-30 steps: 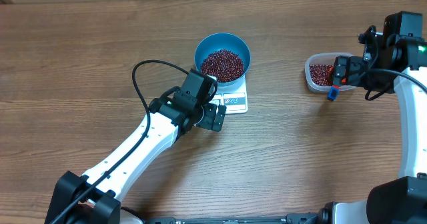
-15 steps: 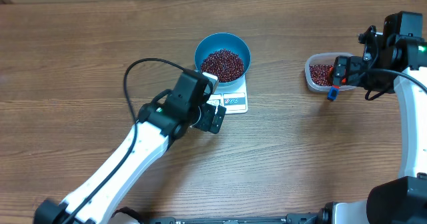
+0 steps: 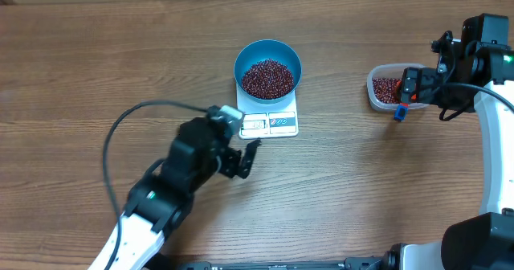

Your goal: Scoop item into bowl and weigh 150g on scale

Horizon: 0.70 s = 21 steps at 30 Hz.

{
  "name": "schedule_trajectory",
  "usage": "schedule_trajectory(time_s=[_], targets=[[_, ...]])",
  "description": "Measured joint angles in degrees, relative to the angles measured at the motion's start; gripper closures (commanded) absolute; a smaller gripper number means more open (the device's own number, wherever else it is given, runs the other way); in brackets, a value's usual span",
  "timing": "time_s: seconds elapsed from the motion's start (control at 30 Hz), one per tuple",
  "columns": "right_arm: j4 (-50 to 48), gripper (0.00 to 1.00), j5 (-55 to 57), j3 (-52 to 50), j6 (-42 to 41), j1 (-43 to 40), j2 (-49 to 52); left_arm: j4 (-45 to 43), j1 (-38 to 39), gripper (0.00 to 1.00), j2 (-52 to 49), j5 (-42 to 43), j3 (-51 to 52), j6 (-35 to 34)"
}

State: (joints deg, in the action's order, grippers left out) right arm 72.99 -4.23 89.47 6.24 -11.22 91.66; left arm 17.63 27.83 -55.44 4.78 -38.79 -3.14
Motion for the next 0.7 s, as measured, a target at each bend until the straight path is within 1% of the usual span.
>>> schedule_trajectory(time_s=[0.13, 0.3, 0.57, 0.63, 0.7], targets=[[0.0, 0.00, 0.0, 0.0, 0.0, 0.0, 0.0, -0.5, -5.1, 0.00, 7.3, 2.8, 3.0, 2.9], [0.0, 0.00, 0.0, 0.0, 0.0, 0.0, 0.0, -1.0, -10.7, 0.00, 14.3, 4.1, 4.7, 4.7], [0.0, 0.00, 0.0, 0.0, 0.0, 0.0, 0.0, -1.6, -16.5, 0.01, 23.0, 4.7, 7.9, 8.4], [0.0, 0.00, 0.0, 0.0, 0.0, 0.0, 0.0, -3.0, -17.7, 0.00, 25.4, 4.7, 9.7, 9.2], [0.0, 0.00, 0.0, 0.0, 0.0, 0.0, 0.0, -6.4, -18.6, 0.01, 27.2, 4.7, 11.8, 9.4]])
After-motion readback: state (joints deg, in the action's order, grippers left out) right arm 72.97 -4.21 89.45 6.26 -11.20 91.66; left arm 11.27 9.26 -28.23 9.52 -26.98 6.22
